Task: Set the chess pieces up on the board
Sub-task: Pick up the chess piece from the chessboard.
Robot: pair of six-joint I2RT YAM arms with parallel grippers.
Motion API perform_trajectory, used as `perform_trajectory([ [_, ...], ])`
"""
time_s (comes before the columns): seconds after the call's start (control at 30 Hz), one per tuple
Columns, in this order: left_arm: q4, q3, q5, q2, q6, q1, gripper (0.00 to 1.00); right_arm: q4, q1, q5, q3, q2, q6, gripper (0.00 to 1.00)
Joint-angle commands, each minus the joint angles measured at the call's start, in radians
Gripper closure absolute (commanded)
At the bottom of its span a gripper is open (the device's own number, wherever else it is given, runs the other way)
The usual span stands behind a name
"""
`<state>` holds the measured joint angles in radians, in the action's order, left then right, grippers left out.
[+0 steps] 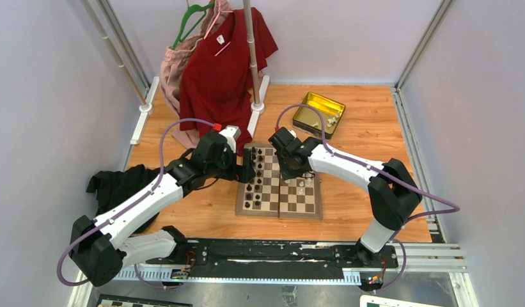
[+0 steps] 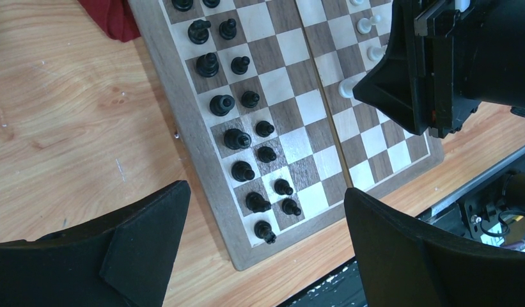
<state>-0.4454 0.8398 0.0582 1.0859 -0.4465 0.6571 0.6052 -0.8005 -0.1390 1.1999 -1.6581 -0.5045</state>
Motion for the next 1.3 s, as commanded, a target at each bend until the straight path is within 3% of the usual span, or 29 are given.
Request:
perform_trajectory([
  [0.0, 0.036, -0.004, -0.001, 0.006, -0.007, 0.006, 0.03, 0.013, 0.004, 0.003, -0.020, -0.008, 0.003, 0.73],
  [0.2, 0.040, -0.008, -0.001, 0.008, -0.010, 0.006, 0.03, 0.004, 0.009, 0.005, -0.023, -0.020, 0.010, 0.78],
  [0.43, 0.043, -0.014, -0.004, -0.004, -0.015, 0.006, 0.03, 0.001, 0.011, 0.000, -0.019, -0.014, 0.026, 1.00],
  [0.83, 0.036, -0.013, -0.009, -0.016, -0.015, 0.006, 0.03, 0.116, 0.017, -0.064, 0.108, 0.078, 0.062, 1.00],
  [1.27, 0.036, -0.018, -0.008, -0.025, -0.005, 0.006, 0.03, 0.201, 0.145, -0.091, 0.128, 0.131, 0.102, 1.00],
])
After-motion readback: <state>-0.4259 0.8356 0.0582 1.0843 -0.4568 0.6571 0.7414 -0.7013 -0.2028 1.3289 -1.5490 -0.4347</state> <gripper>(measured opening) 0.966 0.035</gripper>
